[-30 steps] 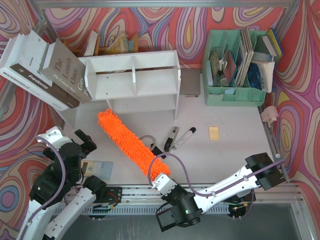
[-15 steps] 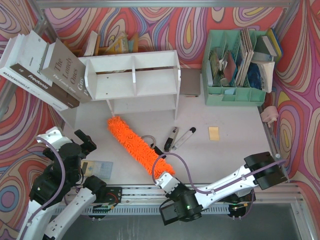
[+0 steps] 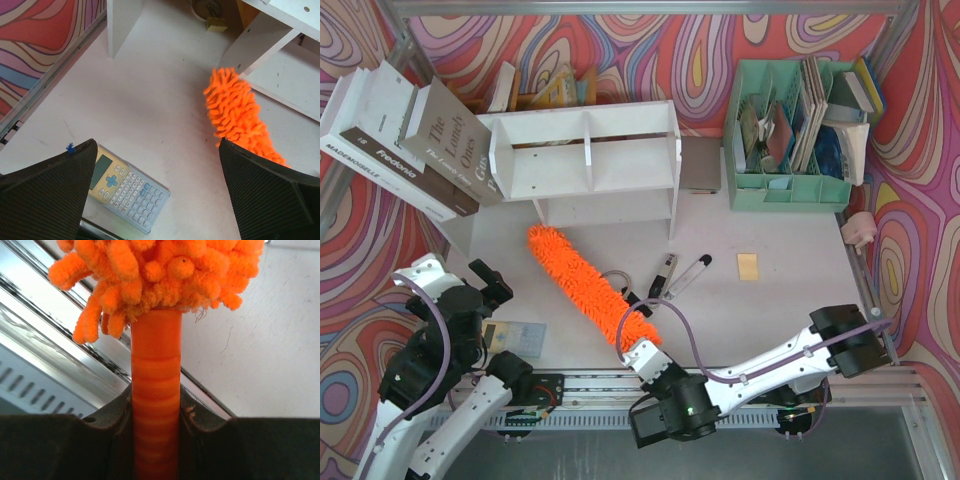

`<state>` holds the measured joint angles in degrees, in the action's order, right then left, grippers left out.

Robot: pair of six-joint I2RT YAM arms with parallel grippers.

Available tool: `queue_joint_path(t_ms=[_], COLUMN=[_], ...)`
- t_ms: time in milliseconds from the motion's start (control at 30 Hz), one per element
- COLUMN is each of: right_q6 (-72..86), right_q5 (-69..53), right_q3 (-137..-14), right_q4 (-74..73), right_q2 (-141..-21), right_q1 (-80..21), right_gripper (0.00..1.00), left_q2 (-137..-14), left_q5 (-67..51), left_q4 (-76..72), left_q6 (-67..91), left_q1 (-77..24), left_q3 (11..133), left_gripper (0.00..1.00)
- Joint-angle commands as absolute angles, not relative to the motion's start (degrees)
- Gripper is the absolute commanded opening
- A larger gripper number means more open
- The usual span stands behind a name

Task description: Dust the bookshelf with a duster

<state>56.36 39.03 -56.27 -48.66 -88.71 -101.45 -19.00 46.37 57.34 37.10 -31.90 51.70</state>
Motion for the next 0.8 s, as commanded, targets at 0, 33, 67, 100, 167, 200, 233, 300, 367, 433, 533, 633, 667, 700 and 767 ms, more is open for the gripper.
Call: queue_joint_path(t_ms=[0,33,67,100,167,200,233,300,367,433,533,633,667,700,767], right_q6=[59.8,59.8,59.7,59.5,58.7,58.7,58.8,60.3,61.8,64.1,64.9,63.6,62.8,62.3,60.8], right_q5=[49.5,49.9,50.1,49.9,48.6,47.4,45.9,43.1,41.0,40.1,40.0,39.6,39.4,39.1,37.9], right_q3=[-62.3,-62.9,-63.1,-62.9,-61.5,-60.8,-60.0,-58.3,-56.2,-54.5,-53.2,-53.3,-53.4,-53.6,-53.3], right_q4=[-56.2,-56.8,-57.1,-57.0,-55.1,-54.2,-53.4,-52.4,-52.1,-53.2,-53.9,-52.9,-52.2,-51.7,-50.3], right_q2=[-85.2,-84.8,-84.4,-84.1,-83.6,-83.4,-83.2,-82.4,-81.0,-79.8,-79.0,-80.1,-80.8,-82.1,-83.4], right_q1=[-101.3,-101.3,-101.3,-101.3,-101.3,-101.2,-101.1,-101.1,-101.1,-101.0,-101.0,-101.0,-101.0,-101.0,-101.1], right_gripper=[0.0,0.0,0.0,0.0,0.0,0.0,0.0,0.0,0.0,0.0,0.0,0.0,0.0,0.0,0.0], left_q2=[-18.6,-18.6,-18.5,-18.3,-18.0,-18.0,-17.9,-18.0,-18.2,-18.3,-18.5,-18.4,-18.4,-18.5,-18.5], left_q5=[47.4,47.5,47.5,47.5,47.5,47.6,47.6,47.5,47.5,47.4,47.4,47.5,47.5,47.5,47.5], left_q4=[58.1,58.1,58.2,58.2,58.1,58.1,58.1,58.1,58.1,58.1,58.1,58.1,58.2,58.2,58.2], left_q6=[37.1,37.2,37.2,37.2,37.3,37.3,37.3,37.3,37.2,37.2,37.2,37.2,37.2,37.3,37.3], left_q1=[-32.2,-32.2,-32.2,-32.2,-32.2,-32.2,-32.2,-32.3,-32.2,-32.2,-32.2,-32.2,-32.2,-32.3,-32.2], left_q3=[52.1,52.1,52.1,52.0,52.0,52.0,52.0,52.0,52.0,52.0,52.0,52.0,52.0,52.0,52.0], left_gripper=[0.98,0.98,0.98,0.98,0.98,0.98,0.98,0.98,0.98,0.98,0.98,0.98,0.98,0.98,0.98])
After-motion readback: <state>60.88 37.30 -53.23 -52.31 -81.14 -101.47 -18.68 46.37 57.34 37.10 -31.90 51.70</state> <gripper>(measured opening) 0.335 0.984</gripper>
